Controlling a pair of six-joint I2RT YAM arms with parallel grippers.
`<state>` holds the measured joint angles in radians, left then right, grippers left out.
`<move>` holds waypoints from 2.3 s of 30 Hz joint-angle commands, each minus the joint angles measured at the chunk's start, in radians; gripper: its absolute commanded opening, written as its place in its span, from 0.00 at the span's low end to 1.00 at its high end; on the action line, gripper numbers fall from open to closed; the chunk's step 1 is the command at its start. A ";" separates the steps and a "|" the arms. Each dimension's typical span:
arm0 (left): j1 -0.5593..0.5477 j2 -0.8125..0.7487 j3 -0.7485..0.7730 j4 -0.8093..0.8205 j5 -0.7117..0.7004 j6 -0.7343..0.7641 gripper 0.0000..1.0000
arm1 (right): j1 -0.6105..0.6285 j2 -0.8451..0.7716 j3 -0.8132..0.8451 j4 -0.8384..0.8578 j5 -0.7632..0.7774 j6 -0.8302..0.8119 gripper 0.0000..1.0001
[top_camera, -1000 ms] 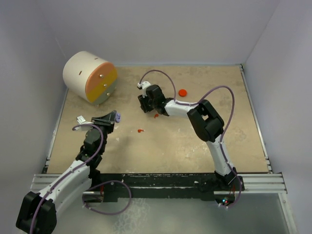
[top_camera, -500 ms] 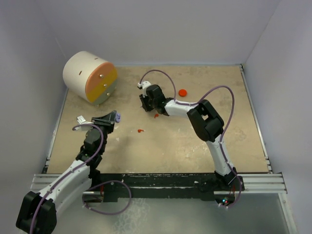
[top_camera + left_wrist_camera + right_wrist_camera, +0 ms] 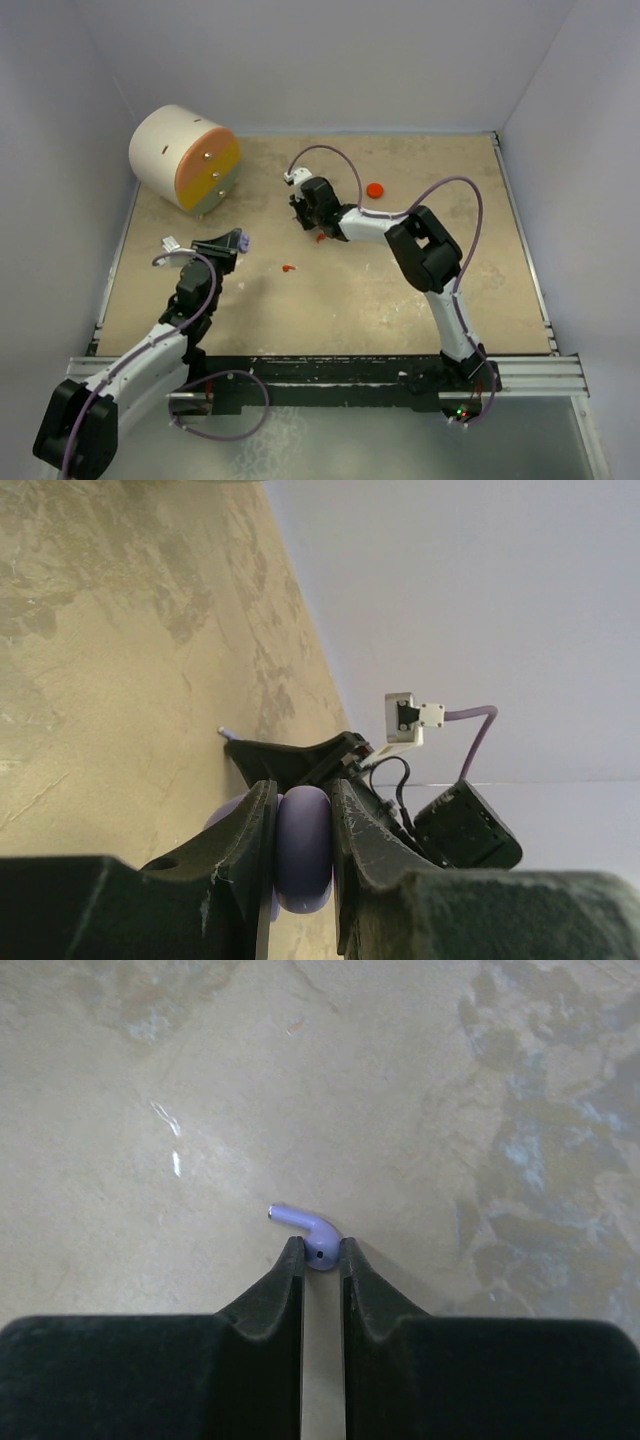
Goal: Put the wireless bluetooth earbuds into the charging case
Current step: Pick up the earbud from the center of the board, then place the earbud in the charging case.
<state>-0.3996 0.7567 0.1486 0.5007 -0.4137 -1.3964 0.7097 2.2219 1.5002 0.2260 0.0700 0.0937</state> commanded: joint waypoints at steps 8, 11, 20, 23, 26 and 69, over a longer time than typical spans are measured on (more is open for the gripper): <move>0.005 0.167 0.187 -0.022 0.056 -0.018 0.00 | 0.031 -0.304 -0.174 -0.022 0.213 -0.048 0.00; 0.004 0.256 0.264 -0.035 0.098 -0.033 0.00 | 0.068 -0.395 -0.220 -0.057 0.299 -0.058 0.00; 0.003 0.445 0.408 -0.022 0.195 -0.067 0.00 | 0.203 -0.575 -0.287 -0.138 0.511 -0.100 0.00; 0.003 0.483 0.434 -0.010 0.212 -0.071 0.00 | 0.225 -0.617 -0.288 -0.166 0.540 -0.101 0.00; 0.003 0.517 0.450 0.014 0.237 -0.081 0.00 | 0.247 -0.657 -0.290 -0.179 0.559 -0.116 0.00; -0.100 0.541 0.318 0.257 0.365 -0.062 0.00 | 0.431 -0.507 -0.015 -0.607 0.795 -0.167 0.00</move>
<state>-0.4973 1.3548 0.4839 0.6941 -0.0303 -1.4708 1.1320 1.7020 1.4288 -0.2844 0.7864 -0.1169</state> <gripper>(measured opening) 0.226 0.154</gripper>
